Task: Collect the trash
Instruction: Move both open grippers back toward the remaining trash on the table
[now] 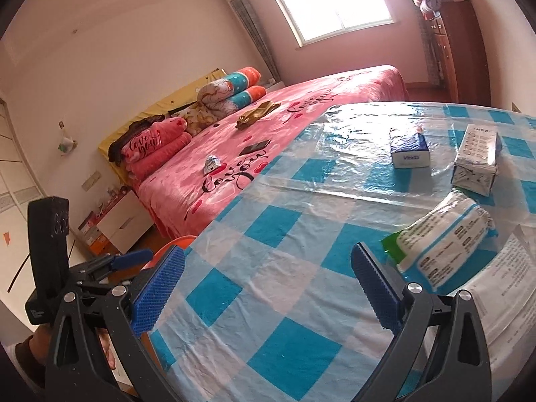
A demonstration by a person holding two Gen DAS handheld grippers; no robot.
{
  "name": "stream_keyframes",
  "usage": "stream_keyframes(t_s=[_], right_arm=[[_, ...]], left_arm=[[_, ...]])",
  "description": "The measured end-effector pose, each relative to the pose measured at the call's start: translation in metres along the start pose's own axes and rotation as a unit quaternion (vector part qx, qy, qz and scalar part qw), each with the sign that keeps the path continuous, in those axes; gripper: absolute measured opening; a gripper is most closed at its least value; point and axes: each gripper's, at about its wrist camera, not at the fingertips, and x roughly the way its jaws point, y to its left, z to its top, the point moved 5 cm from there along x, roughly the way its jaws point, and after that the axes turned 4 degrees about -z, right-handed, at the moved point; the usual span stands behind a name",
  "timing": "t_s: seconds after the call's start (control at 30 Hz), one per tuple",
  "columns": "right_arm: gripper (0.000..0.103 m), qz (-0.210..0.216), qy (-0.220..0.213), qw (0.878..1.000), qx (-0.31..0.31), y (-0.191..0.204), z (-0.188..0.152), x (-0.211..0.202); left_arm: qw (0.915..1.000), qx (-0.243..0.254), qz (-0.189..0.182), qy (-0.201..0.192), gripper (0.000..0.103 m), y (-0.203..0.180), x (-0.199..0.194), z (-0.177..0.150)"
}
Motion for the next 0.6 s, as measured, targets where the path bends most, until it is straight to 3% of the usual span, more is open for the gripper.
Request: stream_keyframes(t_s=[0.3, 0.6], right_arm=[[0.098, -0.013, -0.027, 0.999, 0.028, -0.029, 0.009, -0.018], [0.098, -0.06, -0.062, 0.996, 0.026, -0.061, 0.02, -0.041]], left_arm=[[0.9993, 0.017, -0.003, 0.034, 0.089, -0.023, 0.013, -0.005], [0.9972, 0.036, -0.004, 0.066, 0.089, -0.047, 0.029, -0.006]])
